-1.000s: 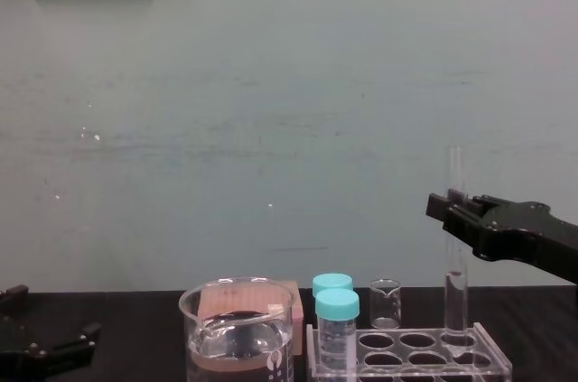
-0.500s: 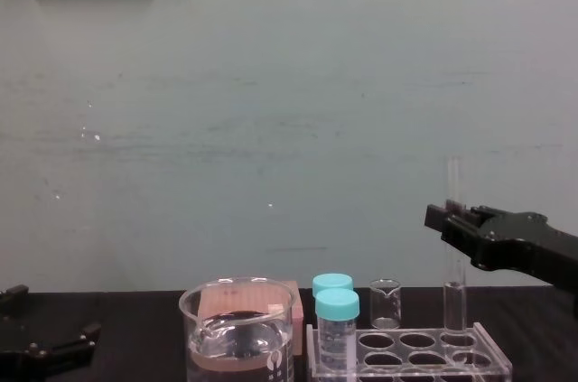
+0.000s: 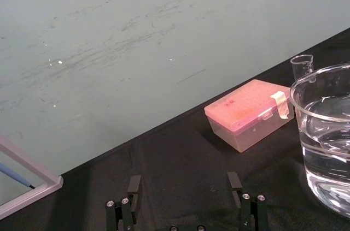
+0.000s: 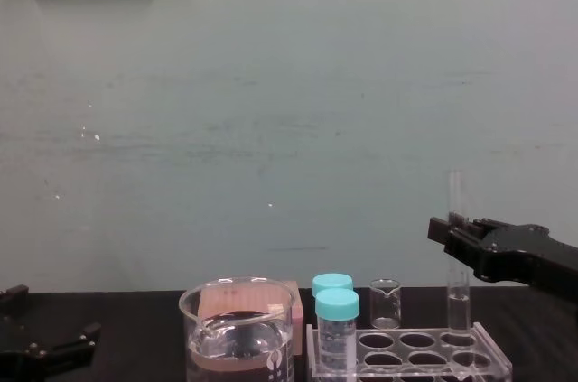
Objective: Hold the test tube with one hand and immerse one end into the beaker, then return it to the test tube rack.
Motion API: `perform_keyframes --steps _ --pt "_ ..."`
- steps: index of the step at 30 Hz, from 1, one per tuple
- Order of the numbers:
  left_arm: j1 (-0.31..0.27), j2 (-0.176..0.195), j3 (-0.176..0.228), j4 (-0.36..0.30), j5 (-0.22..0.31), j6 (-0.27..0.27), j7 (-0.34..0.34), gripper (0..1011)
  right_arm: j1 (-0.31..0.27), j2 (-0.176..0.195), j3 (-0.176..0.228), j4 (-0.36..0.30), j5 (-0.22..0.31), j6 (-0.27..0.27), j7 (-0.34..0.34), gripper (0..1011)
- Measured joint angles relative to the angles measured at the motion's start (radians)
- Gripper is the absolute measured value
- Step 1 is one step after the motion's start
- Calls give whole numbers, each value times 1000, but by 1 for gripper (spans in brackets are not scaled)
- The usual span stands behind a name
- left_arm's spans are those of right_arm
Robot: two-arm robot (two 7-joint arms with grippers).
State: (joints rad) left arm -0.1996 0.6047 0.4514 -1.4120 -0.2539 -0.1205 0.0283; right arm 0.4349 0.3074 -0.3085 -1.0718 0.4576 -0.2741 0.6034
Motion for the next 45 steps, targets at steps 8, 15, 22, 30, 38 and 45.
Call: perform_keyframes --steps 8,15,22,30,38,45 --pt "0 0 0 0 0 0 0 1000 5 -3 0 15 5 6 7 241" --pt "0 0 0 0 0 0 0 1000 18 -8 -6 33 6 9 18 241" --pt "0 0 0 0 0 0 0 1000 28 -12 -13 44 6 10 25 241" --pt "0 0 0 0 0 0 0 1000 30 -11 -18 43 5 14 25 241" --pt "0 0 0 0 0 0 0 1000 23 -11 -20 41 3 17 20 241" --pt "0 0 0 0 0 0 0 1000 21 -11 -20 50 -4 17 9 241"
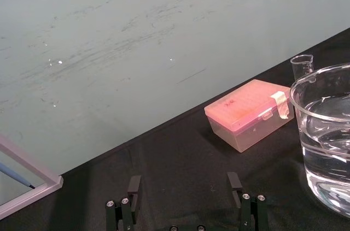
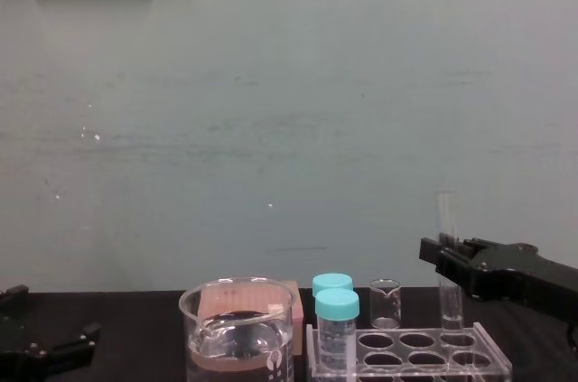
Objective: Hold the test tube with one hand and immerse one end into the beaker, then return it to the test tube rack.
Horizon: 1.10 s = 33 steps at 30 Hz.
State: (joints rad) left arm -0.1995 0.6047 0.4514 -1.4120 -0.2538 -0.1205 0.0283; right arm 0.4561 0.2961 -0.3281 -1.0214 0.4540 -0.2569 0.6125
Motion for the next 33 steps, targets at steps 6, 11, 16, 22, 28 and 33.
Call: perform_keyframes --steps 6,11,16,22,28,33 --pt "0 0 0 0 0 0 0 1000 2 -2 1 7 -4 -3 -3 241" --pt "0 0 0 0 0 0 0 1000 6 -3 2 12 -7 -4 -3 241" --pt "0 0 0 0 0 0 0 1000 8 -3 1 15 -12 -7 -2 241" --pt "0 0 0 0 0 0 0 1000 8 -3 1 15 -11 -7 -2 241" --pt "0 0 0 0 0 0 0 1000 8 -3 1 15 -10 -7 -2 360" --pt "0 0 0 0 0 0 0 1000 7 -3 2 14 -9 -7 -2 499"
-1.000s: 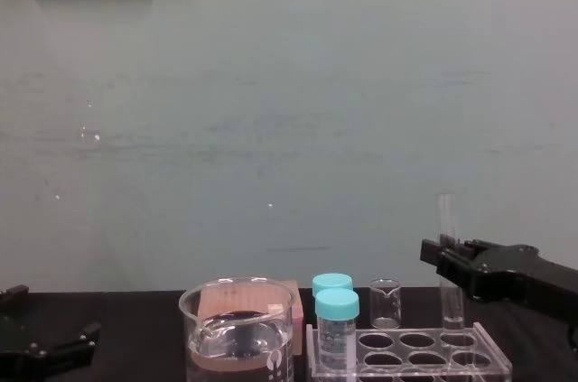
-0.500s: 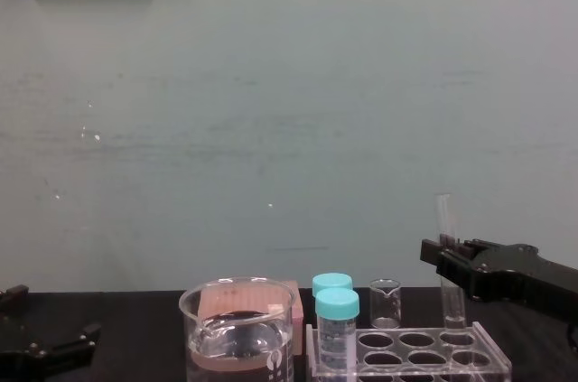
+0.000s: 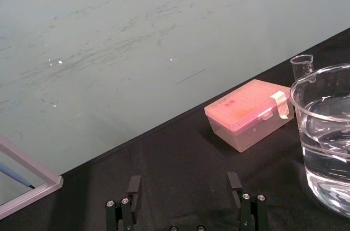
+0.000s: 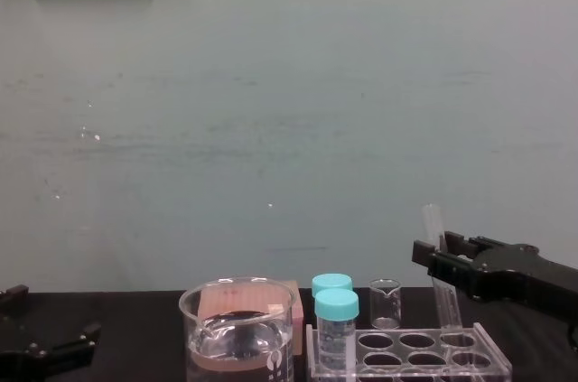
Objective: Hold the test tube with one hand and immerse one end into the beaker, then return it to the test tube rack.
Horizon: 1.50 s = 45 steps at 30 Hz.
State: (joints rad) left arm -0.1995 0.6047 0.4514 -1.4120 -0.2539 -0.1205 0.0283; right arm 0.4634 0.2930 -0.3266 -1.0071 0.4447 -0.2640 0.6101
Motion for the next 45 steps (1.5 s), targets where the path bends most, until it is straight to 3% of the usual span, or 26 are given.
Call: perform_keyframes --steps 12,16,25,28,32,37,45 --pt "0 0 0 0 0 0 0 1000 -1 0 0 -1 1 1 0 901" --pt "0 0 0 0 0 0 0 1000 -18 9 17 -54 17 -14 3 992" --pt "0 0 0 0 0 0 0 1000 -124 54 71 -244 33 -23 -54 1003" --pt "0 0 0 0 0 0 0 1000 -212 81 113 -342 37 -9 -108 1003" --pt "0 0 0 0 0 0 0 1000 -303 102 168 -412 28 1 -184 1003" --pt "0 0 0 0 0 0 0 1000 -374 99 231 -427 -22 0 -294 1003" --pt "0 0 0 0 0 0 0 1000 -379 72 251 -376 -71 7 -346 1003"
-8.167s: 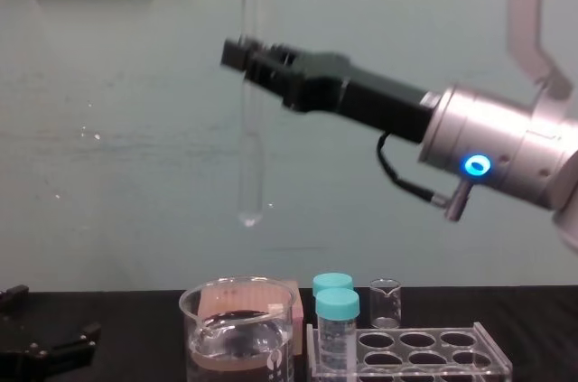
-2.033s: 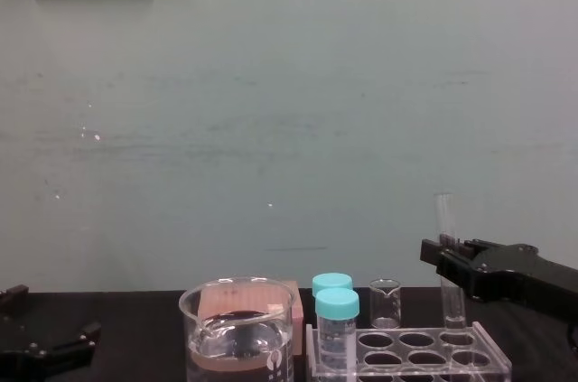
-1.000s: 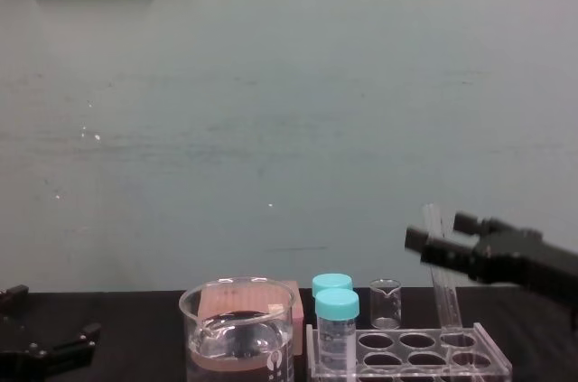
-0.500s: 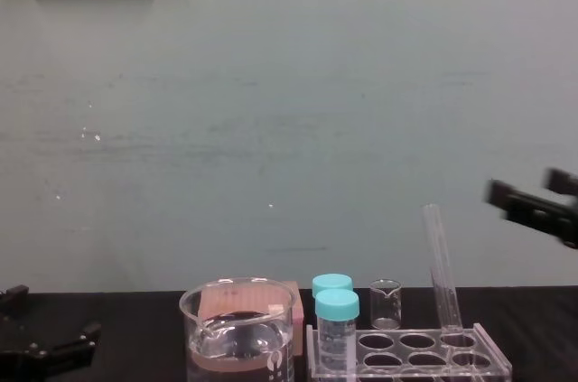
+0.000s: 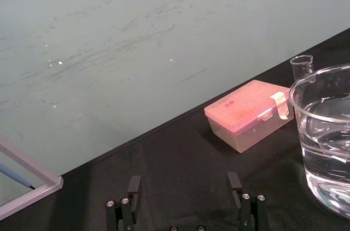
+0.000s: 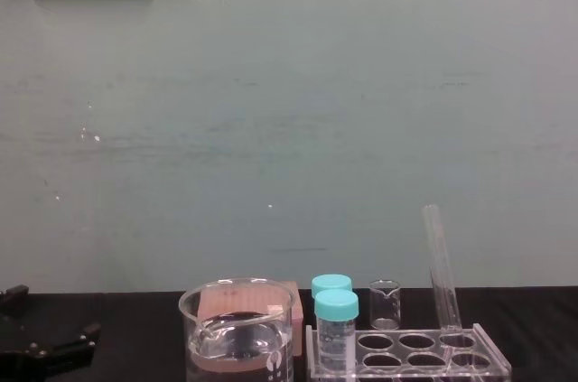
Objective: Hold the test tube with one hand and immerse one end into the beaker, then return it to the test tube rack.
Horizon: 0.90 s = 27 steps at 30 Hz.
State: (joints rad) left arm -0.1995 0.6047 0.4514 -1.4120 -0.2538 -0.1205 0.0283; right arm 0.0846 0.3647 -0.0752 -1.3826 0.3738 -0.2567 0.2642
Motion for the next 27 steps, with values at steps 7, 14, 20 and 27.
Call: perform_keyframes --steps 7,14,20,27 --pt "0 0 0 0 0 0 0 1000 27 -20 -11 35 -17 16 21 1003" --pt "0 0 0 0 0 0 0 1000 49 -35 -19 54 -37 32 49 1003" --pt "0 0 0 0 0 0 0 1000 54 -38 -22 58 -45 36 52 1003" --pt "0 0 0 0 0 0 0 1000 53 -36 -22 56 -42 35 52 1003"
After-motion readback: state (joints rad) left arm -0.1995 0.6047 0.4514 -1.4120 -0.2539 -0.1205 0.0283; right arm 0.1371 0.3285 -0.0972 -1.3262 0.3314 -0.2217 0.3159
